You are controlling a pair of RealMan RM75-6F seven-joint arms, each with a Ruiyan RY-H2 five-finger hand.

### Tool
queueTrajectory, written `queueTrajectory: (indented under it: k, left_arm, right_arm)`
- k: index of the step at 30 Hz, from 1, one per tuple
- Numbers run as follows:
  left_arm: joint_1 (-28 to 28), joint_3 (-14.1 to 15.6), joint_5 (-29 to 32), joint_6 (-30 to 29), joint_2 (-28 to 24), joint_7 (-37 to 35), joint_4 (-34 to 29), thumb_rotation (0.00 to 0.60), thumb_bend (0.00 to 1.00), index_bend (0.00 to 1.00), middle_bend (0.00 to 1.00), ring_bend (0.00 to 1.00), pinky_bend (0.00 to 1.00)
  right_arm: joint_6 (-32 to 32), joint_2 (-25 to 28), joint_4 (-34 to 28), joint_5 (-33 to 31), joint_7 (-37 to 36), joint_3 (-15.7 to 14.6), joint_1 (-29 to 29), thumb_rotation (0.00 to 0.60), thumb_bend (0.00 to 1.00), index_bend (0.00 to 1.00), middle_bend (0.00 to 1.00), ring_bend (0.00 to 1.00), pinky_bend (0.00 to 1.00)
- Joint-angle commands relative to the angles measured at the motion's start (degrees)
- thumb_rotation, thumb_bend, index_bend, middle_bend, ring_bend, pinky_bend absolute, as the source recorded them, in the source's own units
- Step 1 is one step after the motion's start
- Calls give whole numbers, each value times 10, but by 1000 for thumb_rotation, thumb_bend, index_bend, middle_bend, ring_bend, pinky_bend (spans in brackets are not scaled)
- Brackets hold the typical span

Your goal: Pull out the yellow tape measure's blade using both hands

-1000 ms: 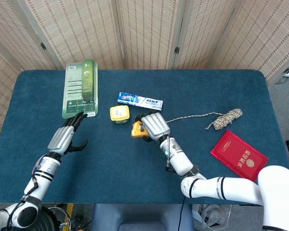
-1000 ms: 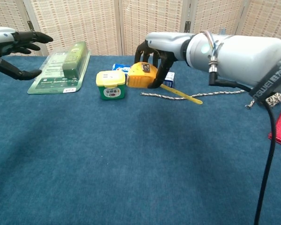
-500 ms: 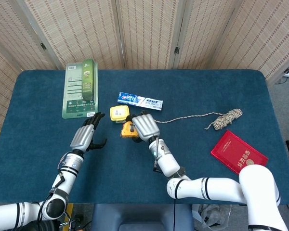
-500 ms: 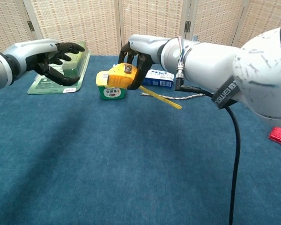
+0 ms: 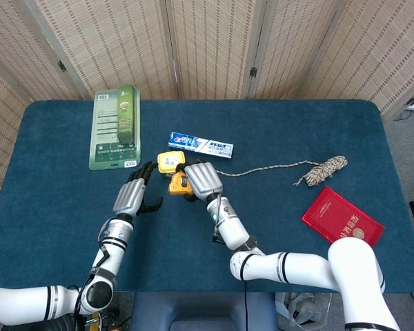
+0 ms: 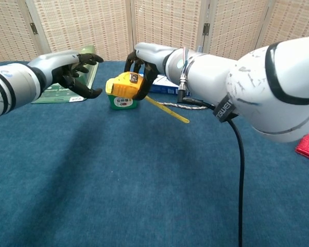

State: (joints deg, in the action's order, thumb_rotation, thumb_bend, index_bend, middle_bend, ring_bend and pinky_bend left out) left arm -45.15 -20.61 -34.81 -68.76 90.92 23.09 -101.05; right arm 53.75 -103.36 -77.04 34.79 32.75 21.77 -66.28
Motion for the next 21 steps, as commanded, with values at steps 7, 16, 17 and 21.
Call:
queueTrajectory:
  k: [7, 16, 17, 21]
  left_arm:
    - [-8, -10, 35, -4, 14, 9, 19, 600, 464, 0, 0, 0, 0]
    - [-6, -10, 38, -6, 11, 10, 12, 600, 464, 0, 0, 0, 0]
    - [-7, -11, 39, -6, 11, 10, 12, 600, 464, 0, 0, 0, 0]
    - [-9, -13, 43, -6, 13, 11, 10, 600, 464, 0, 0, 0, 0]
  right_arm:
    - [-48, -22, 53, 32, -55, 1, -8, 600, 270, 554, 479, 361, 184]
    - [-76, -37, 89, 45, -89, 5, -15, 600, 270, 554, 479, 360, 184]
    - [-77, -38, 91, 47, -91, 5, -15, 600, 269, 554, 479, 360, 184]
    - [-76, -41, 97, 52, -97, 6, -17, 600, 270, 554, 479, 361, 184]
